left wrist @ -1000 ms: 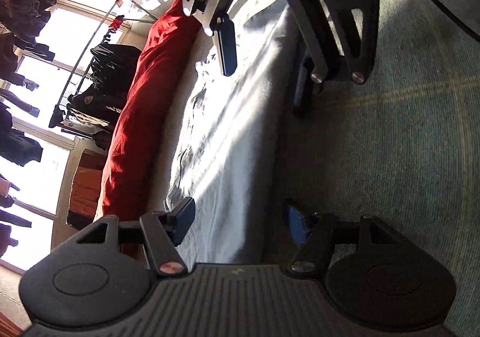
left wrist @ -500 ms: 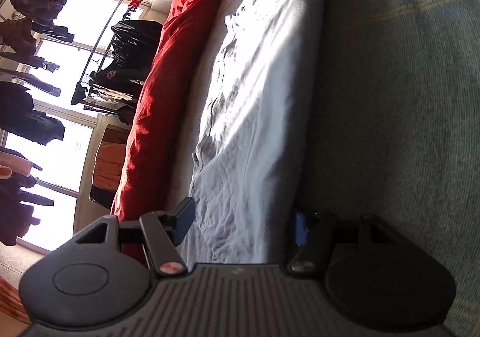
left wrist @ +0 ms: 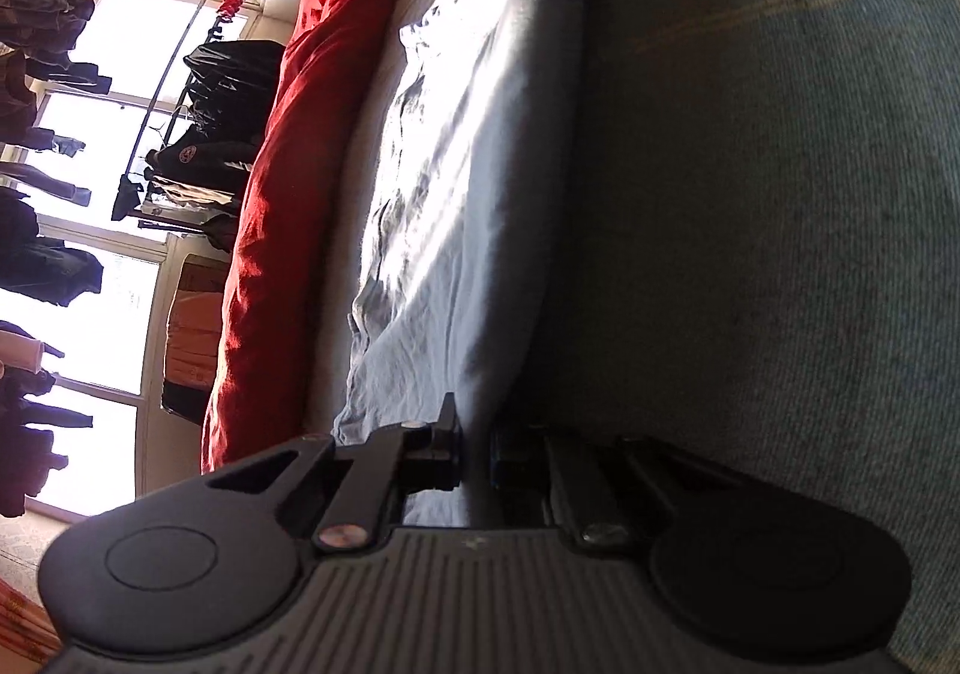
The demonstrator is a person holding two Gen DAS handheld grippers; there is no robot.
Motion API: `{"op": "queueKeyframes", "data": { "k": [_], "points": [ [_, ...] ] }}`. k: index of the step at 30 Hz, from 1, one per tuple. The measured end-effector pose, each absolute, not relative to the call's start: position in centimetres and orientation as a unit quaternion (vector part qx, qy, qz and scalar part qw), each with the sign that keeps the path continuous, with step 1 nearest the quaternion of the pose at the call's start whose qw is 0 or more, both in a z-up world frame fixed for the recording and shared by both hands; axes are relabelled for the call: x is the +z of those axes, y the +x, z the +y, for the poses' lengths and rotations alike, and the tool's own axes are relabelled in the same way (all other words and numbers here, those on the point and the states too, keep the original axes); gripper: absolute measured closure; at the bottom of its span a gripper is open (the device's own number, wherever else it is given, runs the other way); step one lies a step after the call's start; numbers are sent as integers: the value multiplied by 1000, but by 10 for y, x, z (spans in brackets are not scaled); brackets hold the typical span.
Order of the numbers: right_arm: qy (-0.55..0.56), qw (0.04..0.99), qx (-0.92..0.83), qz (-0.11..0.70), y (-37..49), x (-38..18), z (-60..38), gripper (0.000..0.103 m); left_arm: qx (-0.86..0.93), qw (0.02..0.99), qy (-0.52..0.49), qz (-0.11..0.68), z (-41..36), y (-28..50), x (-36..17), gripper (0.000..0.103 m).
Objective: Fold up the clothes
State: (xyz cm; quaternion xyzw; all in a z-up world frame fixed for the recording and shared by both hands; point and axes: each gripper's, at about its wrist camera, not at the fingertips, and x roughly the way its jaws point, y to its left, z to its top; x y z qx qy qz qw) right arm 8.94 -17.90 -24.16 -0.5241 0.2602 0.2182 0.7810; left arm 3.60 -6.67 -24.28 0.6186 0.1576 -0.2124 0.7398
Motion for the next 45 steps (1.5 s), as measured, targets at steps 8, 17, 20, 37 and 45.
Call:
{"op": "queueKeyframes", "data": {
  "k": [8,17,20,37,45],
  "points": [
    [-495,793,227,273,82,-213,-182,91,-213,750,605,163,-60,20,-216,98],
    [-482,783,256,297,14,-178,-181,91,-240,737,607,174,-51,-66,-183,98],
    [-477,777,270,309,-20,-169,-179,91,-247,730,613,176,-47,-104,-175,98],
    [-460,767,278,350,-134,-189,-170,89,-277,730,581,230,-40,-221,-192,88],
    [-367,785,305,395,-162,-171,-206,79,-302,756,508,284,-9,-235,-159,88]
  ]
}}
